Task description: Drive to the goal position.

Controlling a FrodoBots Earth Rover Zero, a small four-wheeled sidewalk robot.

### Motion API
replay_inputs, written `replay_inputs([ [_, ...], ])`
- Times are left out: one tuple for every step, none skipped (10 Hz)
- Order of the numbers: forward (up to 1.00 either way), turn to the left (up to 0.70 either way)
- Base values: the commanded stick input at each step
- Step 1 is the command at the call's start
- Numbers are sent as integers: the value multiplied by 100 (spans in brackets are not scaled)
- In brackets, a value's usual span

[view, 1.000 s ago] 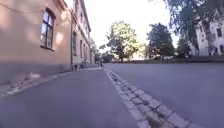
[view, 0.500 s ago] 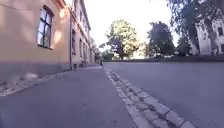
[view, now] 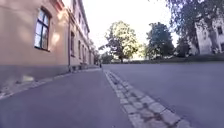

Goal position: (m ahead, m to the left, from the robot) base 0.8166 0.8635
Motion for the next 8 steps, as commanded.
replay_inputs([
  [50, 0],
  [50, 0],
  [50, 0],
  [50, 0],
  [50, 0],
  [50, 0],
  [50, 0],
  [50, 0],
])
